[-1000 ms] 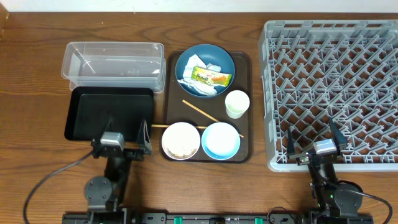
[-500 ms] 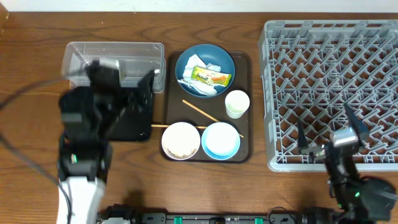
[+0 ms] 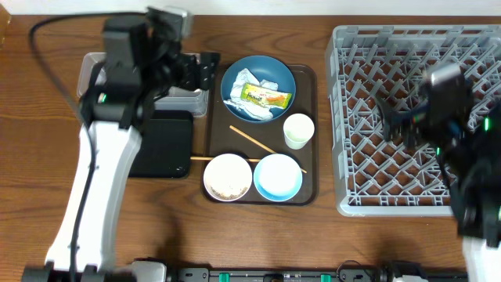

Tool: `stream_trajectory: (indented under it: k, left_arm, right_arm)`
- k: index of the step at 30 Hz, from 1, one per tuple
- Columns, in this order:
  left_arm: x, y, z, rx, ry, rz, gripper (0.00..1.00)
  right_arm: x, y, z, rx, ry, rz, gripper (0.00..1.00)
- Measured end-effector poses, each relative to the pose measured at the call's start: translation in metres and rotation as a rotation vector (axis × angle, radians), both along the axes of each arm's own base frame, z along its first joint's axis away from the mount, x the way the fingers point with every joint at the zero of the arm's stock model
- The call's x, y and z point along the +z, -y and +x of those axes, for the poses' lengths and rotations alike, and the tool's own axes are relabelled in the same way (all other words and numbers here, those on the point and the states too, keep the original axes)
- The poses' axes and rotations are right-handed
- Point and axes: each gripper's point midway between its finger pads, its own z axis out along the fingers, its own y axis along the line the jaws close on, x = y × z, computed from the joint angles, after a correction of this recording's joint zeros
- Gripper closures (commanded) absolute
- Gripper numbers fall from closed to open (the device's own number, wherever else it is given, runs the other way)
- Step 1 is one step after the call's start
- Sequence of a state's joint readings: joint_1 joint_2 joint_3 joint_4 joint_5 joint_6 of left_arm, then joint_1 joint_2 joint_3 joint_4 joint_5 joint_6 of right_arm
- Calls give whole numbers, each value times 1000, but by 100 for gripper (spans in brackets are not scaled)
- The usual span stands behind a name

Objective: Sort waste into correct bins and load items into the dishwasher rack
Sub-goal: 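Move the left gripper over the blue plate toward the tissue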

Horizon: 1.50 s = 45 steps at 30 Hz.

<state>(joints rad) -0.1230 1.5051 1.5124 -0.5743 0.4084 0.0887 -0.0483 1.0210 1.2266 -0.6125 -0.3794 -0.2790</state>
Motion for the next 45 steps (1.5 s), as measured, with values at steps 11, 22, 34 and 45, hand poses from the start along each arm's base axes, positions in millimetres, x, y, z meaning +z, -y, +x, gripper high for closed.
stream_trajectory:
  k: [11,22,34,45]
  left_arm:
    - [-48,48,23,-118,-103,50,10]
    - [-46,55,22,-118,-129,-18,10]
    - [-49,68,23,-32,-137,6,10]
    - [-50,97,14,4,-121,47,10]
  right_arm:
    - [-42,-7,67,56,-188,38,1]
    - [-1,-23,100,143,15,125,1]
    - [17,-12,112,23,34,267,1]
    - [23,-2,118,-57,47,317,1]
